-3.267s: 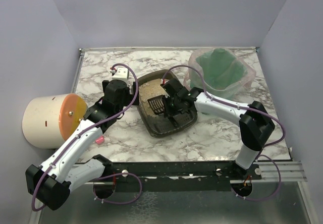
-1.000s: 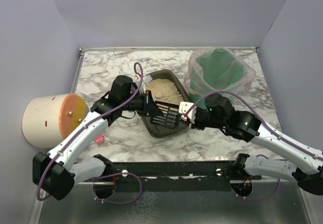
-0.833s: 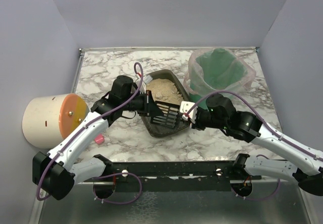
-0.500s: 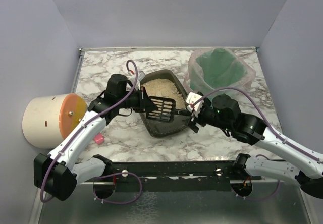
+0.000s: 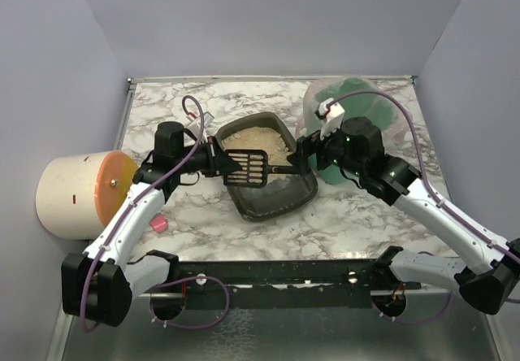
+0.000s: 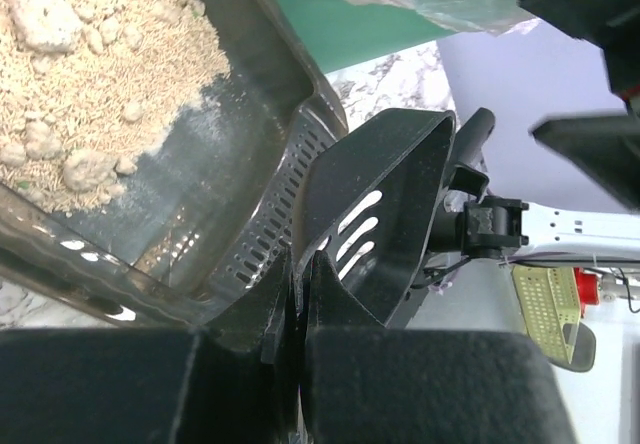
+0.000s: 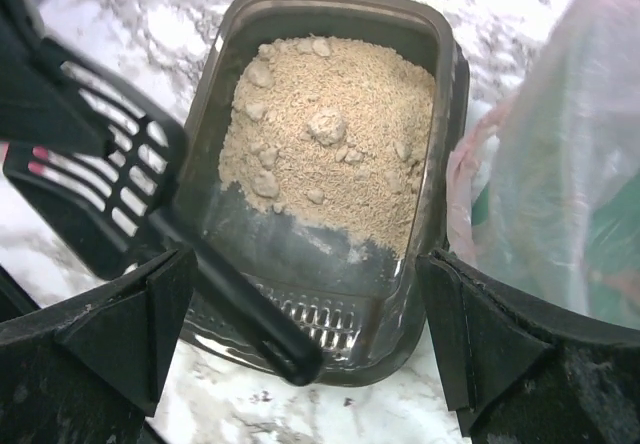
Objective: Clean the litter box
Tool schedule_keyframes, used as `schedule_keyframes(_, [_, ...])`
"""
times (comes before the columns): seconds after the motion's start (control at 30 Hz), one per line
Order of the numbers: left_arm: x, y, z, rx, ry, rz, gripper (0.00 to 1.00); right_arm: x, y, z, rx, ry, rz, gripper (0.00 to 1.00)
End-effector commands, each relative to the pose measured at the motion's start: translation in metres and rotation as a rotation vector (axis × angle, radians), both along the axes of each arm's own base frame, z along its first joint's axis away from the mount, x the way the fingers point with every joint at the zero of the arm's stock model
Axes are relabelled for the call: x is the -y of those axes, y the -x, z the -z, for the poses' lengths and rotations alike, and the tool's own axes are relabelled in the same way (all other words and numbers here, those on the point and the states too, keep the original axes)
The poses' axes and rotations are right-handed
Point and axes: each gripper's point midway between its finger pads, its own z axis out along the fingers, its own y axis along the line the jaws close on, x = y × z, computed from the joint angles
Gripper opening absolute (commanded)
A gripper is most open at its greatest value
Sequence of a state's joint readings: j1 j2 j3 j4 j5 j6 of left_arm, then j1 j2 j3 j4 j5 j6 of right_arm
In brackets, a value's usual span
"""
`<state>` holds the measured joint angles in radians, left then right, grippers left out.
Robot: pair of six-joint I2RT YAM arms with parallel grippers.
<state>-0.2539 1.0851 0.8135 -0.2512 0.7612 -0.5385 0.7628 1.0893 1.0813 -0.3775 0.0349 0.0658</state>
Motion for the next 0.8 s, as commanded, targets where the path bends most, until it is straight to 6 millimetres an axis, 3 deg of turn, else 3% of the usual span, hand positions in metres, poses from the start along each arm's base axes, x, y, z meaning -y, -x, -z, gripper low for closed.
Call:
schedule_keyframes(0.0, [0.005,0.004,-0.032,0.083,0.135,0.069,0.00,-0.014,0.003,-0.021,-0.157,-0.271,-0.041,1.00])
schedule_keyframes(0.17, [0.007,0.007,-0.044,0.108,0.196,0.093,0.00,-0.013,0.012,-0.028,-0.247,-0.403,-0.083,1.00])
schedule_keyframes(0.5, [0.015,0.016,-0.083,0.183,0.314,0.180,0.00,-0.015,0.050,-0.054,-0.313,-0.597,-0.242,0.96])
schedule_keyframes(0.77, [0.019,0.010,-0.089,0.212,0.306,0.203,0.00,-0.013,0.073,-0.071,-0.301,-0.660,-0.319,0.86])
